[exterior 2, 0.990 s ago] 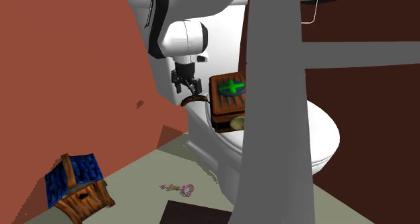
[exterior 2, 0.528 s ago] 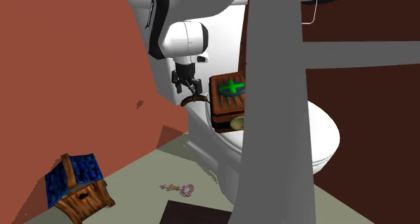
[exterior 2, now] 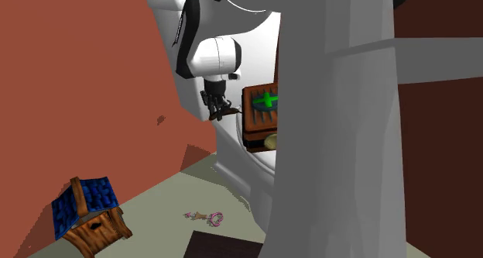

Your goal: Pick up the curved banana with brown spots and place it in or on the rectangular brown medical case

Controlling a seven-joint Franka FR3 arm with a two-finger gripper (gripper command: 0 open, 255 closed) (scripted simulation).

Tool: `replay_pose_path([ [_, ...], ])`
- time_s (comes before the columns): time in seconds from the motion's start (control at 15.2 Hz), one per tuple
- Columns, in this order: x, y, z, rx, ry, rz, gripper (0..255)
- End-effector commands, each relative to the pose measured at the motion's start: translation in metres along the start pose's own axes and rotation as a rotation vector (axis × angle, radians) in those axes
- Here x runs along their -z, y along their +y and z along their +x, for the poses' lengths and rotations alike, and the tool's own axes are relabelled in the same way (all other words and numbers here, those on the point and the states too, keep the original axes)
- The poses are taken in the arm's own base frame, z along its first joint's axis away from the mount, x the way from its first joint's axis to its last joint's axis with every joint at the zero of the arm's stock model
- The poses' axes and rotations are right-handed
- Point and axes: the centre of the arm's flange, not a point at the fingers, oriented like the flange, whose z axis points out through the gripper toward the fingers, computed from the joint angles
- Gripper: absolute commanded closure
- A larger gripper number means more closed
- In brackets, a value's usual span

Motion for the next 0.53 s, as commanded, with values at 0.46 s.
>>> replay_pose_path([
  [0.46,0.030,-0.005,-0.006,-0.009,-0.001,0.008,255],
])
